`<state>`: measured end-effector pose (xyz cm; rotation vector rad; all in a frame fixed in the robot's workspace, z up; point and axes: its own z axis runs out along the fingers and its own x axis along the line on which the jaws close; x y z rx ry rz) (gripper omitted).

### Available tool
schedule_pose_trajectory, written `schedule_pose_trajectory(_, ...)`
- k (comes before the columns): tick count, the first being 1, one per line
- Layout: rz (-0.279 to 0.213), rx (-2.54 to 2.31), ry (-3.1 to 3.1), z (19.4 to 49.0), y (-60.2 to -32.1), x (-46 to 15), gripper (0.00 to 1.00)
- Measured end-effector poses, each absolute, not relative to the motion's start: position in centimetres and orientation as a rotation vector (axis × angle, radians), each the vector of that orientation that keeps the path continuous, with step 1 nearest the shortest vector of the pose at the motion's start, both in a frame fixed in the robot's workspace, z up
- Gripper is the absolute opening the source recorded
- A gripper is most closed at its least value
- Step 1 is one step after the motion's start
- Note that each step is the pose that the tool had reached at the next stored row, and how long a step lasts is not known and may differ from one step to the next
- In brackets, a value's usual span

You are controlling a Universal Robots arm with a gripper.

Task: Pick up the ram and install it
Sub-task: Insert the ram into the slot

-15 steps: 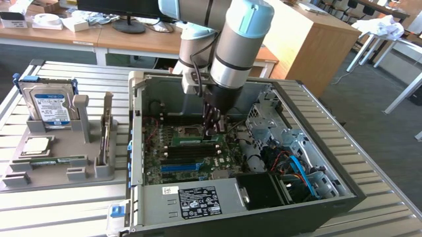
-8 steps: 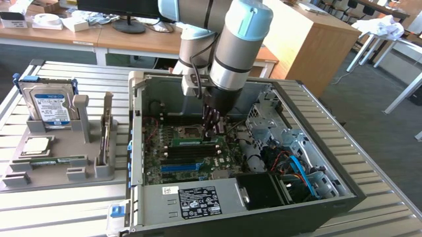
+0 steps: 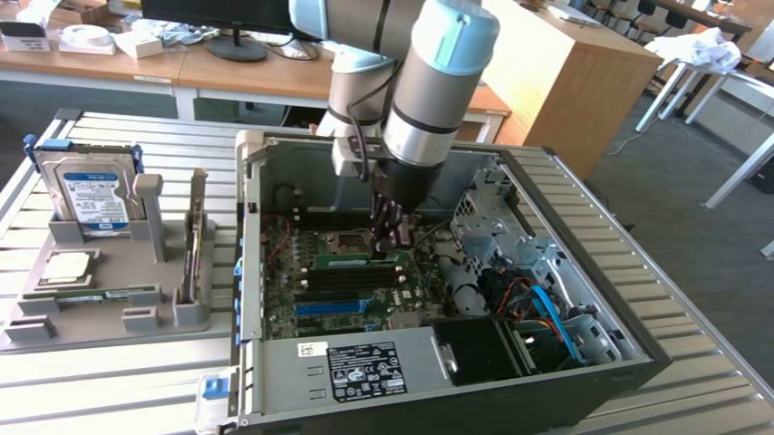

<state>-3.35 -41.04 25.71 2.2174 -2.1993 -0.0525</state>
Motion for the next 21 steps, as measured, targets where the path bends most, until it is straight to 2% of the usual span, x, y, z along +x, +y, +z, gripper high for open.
schedule_pose_trajectory(21, -0.052, 2.217, -2.199, 25.45, -41.19, -3.41, 0.11)
